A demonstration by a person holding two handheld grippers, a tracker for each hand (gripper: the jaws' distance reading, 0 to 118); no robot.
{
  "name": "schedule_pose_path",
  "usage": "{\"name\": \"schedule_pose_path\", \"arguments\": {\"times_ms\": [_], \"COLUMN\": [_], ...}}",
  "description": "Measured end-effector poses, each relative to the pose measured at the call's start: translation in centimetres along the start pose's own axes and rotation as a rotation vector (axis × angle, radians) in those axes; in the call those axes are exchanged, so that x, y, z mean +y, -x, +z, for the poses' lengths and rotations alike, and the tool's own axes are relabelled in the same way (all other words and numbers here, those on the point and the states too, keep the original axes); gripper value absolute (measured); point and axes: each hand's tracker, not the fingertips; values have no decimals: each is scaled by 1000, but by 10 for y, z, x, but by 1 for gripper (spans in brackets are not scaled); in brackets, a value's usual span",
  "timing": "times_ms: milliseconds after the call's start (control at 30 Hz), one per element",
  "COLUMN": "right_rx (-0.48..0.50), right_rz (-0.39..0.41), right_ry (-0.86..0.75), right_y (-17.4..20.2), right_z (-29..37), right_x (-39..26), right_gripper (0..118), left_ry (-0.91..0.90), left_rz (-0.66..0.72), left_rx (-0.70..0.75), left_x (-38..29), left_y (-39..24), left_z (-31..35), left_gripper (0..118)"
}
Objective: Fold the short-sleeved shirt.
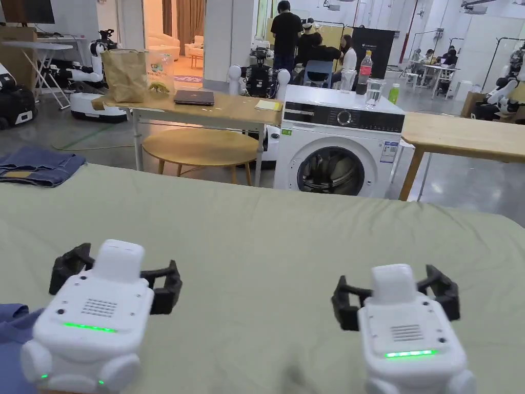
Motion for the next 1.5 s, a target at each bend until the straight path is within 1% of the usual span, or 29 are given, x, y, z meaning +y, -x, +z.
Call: {"name": "schedule_pose_path", "arguments": {"times_ms": [67, 100, 167, 200, 233, 267, 333, 367, 400, 433, 500, 600, 700, 767, 800, 867, 967, 1067, 1133, 1200, 1233, 1267, 1300, 1333, 1367, 1400, 1433, 1467, 1500], "right_rx": [-37, -59, -89, -105, -119, -115, -95, -94, -92, -87, -56, 28, 70, 78, 85, 88, 88, 108, 97, 90, 90, 85, 72, 61, 48, 37, 25, 25, 23], "right_rz": [372, 522, 751, 832, 857, 852, 769, 698, 618, 519, 282, -130, -474, -613, -663, -695, -660, -618, -585, -571, -568, -561, -551, -547, -548, -548, -543, -544, -552], "right_ry": [-57, -98, -184, -224, -253, -263, -224, -184, -153, -127, -84, -27, 25, 58, 66, 69, 73, 67, 66, 62, 59, 58, 54, 44, 26, 13, 14, 19, 27], "right_y": [24, 34, 46, 48, 49, 50, 50, 46, 44, 41, 29, 6, -12, -17, -19, -20, -15, -8, -4, -1, 0, 0, 2, 2, 3, 3, 3, 3, 2], "right_z": [1, 4, 8, 9, 9, 9, 9, 8, 7, 6, 5, 6, 7, 7, 6, 5, 6, 7, 8, 10, 11, 12, 14, 16, 18, 21, 21, 21, 20], "right_x": [-6, -12, -24, -32, -38, -39, -35, -32, -28, -23, -14, -3, 0, -1, -3, -6, -4, 0, 1, 4, 4, 5, 6, 7, 7, 8, 10, 11, 12], "right_gripper": [118, 118, 118, 118, 118, 118, 118, 118, 118, 118, 118, 118, 118, 118, 118, 118, 118, 118, 118, 118, 118, 118, 110, 95, 72, 37, 14, 4, 1], "left_ry": [-37, -69, -133, -160, -180, -188, -174, -160, -139, -113, -60, -66, -107, -138, -137, -133, -132, -138, -121, -113, -114, -113, -114, -114, -113, -108, -100, -92, -87], "left_rz": [-314, -441, -658, -746, -803, -836, -800, -744, -648, -535, -284, 109, 366, 471, 506, 512, 495, 488, 466, 432, 422, 411, 408, 406, 406, 406, 406, 407, 408], "left_rx": [47, 59, 69, 84, 98, 102, 92, 85, 69, 45, 3, -72, -57, -66, -63, -72, -91, -161, -160, -142, -140, -139, -139, -138, -136, -134, -133, -133, -128], "left_x": [-3, -8, -20, -25, -29, -32, -33, -30, -26, -22, -14, -7, -6, -8, -7, -7, -6, -6, -4, -3, -3, -2, -2, -1, -1, 0, 1, 2, 2], "left_y": [-21, -31, -41, -46, -49, -50, -49, -48, -45, -38, -26, 0, 15, 22, 23, 24, 19, 17, 12, 8, 6, 5, 6, 6, 7, 7, 8, 9, 10], "left_z": [2, 3, 7, 9, 10, 11, 12, 12, 12, 10, 9, 10, 15, 17, 17, 17, 17, 19, 19, 19, 20, 20, 21, 21, 22, 21, 20, 20, 21], "left_gripper": [116, 116, 116, 116, 116, 116, 116, 116, 116, 116, 116, 116, 116, 116, 116, 116, 116, 116, 116, 115, 114, 109, 96, 79, 59, 31, 17, 11, 3]}}
